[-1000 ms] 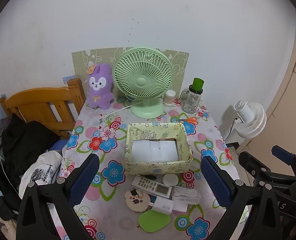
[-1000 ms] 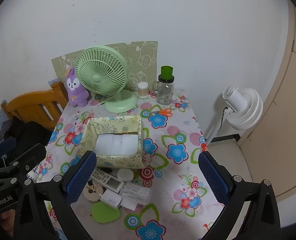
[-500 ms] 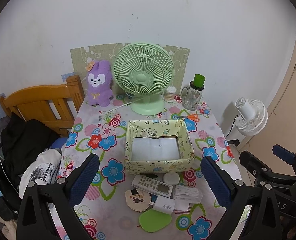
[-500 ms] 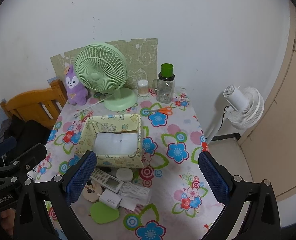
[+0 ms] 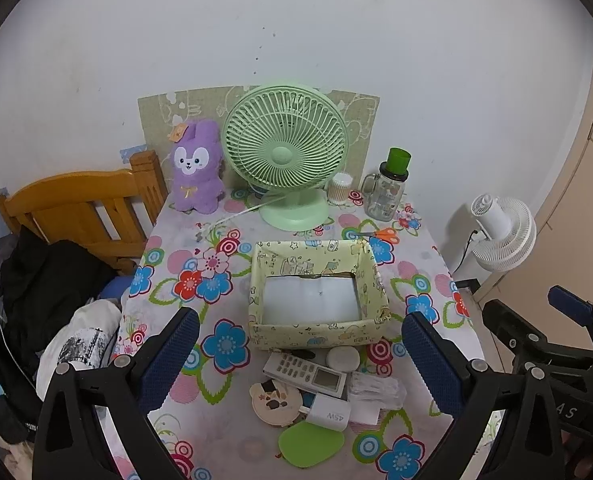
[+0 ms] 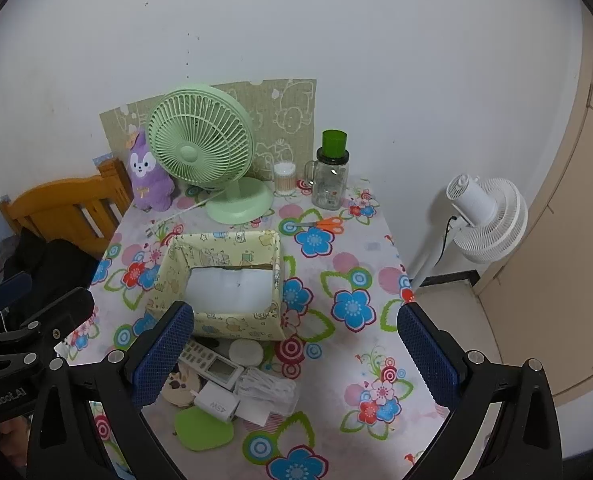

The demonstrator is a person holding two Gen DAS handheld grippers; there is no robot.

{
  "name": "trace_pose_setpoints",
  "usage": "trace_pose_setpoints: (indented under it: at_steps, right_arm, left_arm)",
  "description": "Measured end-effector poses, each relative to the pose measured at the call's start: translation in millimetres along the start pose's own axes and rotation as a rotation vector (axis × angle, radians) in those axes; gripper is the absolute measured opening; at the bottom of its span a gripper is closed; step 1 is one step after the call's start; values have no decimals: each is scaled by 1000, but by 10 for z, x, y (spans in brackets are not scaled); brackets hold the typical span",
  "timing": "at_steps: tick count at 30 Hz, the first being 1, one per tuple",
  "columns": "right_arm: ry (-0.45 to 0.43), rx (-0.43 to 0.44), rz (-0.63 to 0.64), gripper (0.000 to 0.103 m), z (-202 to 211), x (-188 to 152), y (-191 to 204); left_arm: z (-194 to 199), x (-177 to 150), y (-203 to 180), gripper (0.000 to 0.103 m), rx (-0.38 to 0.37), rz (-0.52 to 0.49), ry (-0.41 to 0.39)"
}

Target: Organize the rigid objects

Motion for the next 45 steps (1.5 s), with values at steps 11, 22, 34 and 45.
trace_pose_setpoints:
  at_steps: [11, 22, 34, 45]
  right_arm:
    - [-7, -5, 9, 103, -15, 15, -9]
    - [-5, -6, 11, 103, -25, -11, -13]
    - [0, -4, 5, 103, -53, -38, -4]
    - [-14, 10, 9, 102, -144, -71, 17]
  left_arm:
    - [-25, 17, -12, 102, 5, -12, -1]
    - [-28, 2, -10, 102, 4, -13, 2]
    - [-93, -26, -30, 102, 0, -33, 13]
    - [-249, -103, 33, 102, 4, -22, 53]
Point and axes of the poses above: each gripper's, at about its wrist camera, not at the fingertips, and z roughly against the way its jaws point, y to its left, x to its top, the point moved 8 cm from there along -z, roughly the way its jaws point, and after that the axes turned 5 degrees about -x, right-handed, at the moved point
